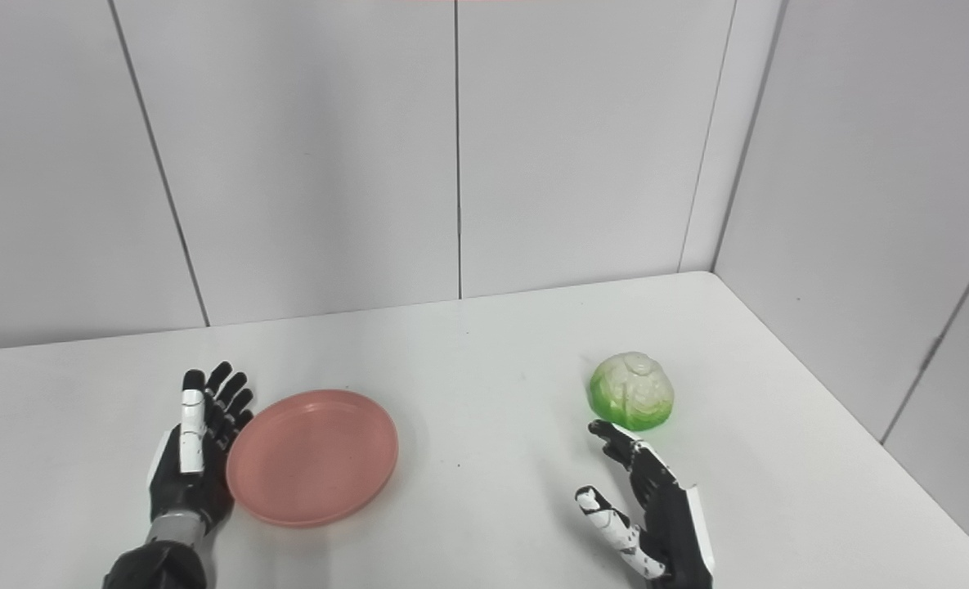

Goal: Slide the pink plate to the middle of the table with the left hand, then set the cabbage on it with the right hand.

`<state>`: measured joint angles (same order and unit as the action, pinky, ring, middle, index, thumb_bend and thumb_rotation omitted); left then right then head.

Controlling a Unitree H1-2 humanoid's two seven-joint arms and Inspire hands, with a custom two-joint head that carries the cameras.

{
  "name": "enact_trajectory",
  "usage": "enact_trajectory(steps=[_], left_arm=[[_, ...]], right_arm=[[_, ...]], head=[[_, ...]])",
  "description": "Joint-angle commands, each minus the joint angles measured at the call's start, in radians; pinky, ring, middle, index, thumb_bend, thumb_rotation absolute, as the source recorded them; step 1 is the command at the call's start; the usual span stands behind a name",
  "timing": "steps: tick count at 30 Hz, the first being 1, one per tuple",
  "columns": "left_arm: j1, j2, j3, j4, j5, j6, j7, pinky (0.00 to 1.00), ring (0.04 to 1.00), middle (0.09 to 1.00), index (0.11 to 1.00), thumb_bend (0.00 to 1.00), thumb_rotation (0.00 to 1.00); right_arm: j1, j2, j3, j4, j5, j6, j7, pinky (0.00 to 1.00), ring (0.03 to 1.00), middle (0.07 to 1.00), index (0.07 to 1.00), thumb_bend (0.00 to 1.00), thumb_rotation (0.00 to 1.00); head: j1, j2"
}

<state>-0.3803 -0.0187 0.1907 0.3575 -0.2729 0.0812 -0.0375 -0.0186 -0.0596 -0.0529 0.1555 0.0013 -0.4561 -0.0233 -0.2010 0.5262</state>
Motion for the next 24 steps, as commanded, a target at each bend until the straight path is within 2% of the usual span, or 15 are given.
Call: enact_trajectory(steps=[1,4,10,12,15,19,21,24], left_arm=[[0.001,-0.016,0.012,-0.008,-0.032,0.061,0.016,1.00,0.974,0.956,0.915,0.95,0.90],[-0.002,-0.031,0.028,-0.019,-0.061,0.086,0.029,1.00,0.977,0.952,0.916,0.96,0.92],[-0.003,-0.032,0.025,-0.025,-0.062,0.091,0.036,1.00,0.975,0.950,0.923,0.97,0.95],[0.000,-0.037,0.033,-0.029,-0.076,0.101,0.039,1.00,0.975,0.953,0.926,0.98,0.94],[0.008,-0.041,0.041,-0.040,-0.090,0.113,0.041,1.00,0.976,0.956,0.937,0.98,0.94],[0.021,-0.038,0.040,-0.059,-0.090,0.123,0.041,1.00,0.983,0.960,0.941,0.98,0.95],[0.028,-0.035,0.046,-0.067,-0.100,0.131,0.039,1.00,0.987,0.958,0.940,0.98,0.94],[0.036,-0.023,0.051,-0.076,-0.115,0.139,0.029,1.00,0.991,0.960,0.946,0.97,0.93]], right_arm=[[-0.096,0.110,0.093,0.086,-0.026,0.129,0.024,0.85,0.835,0.788,0.701,0.70,0.62],[-0.098,0.107,0.096,0.089,-0.037,0.125,0.018,0.82,0.823,0.784,0.704,0.70,0.62],[-0.099,0.099,0.098,0.088,-0.060,0.125,0.014,0.81,0.823,0.787,0.716,0.71,0.63],[-0.096,0.088,0.108,0.094,-0.135,0.083,-0.010,0.80,0.821,0.792,0.737,0.71,0.61],[-0.087,0.084,0.118,0.095,-0.217,0.028,-0.045,0.77,0.815,0.827,0.786,0.70,0.51],[-0.066,0.083,0.136,0.051,-0.297,-0.003,-0.091,0.74,0.807,0.848,0.811,0.72,0.50],[-0.052,0.083,0.138,-0.014,-0.331,0.014,-0.105,0.76,0.840,0.864,0.833,0.70,0.52],[-0.030,0.082,0.138,-0.178,-0.367,0.098,-0.095,0.80,0.877,0.883,0.847,0.70,0.51]], head=[[0.001,0.004],[0.001,0.005],[0.002,0.008],[0.006,0.012],[0.009,0.013],[0.010,0.020],[0.008,0.022],[0.004,0.026]])
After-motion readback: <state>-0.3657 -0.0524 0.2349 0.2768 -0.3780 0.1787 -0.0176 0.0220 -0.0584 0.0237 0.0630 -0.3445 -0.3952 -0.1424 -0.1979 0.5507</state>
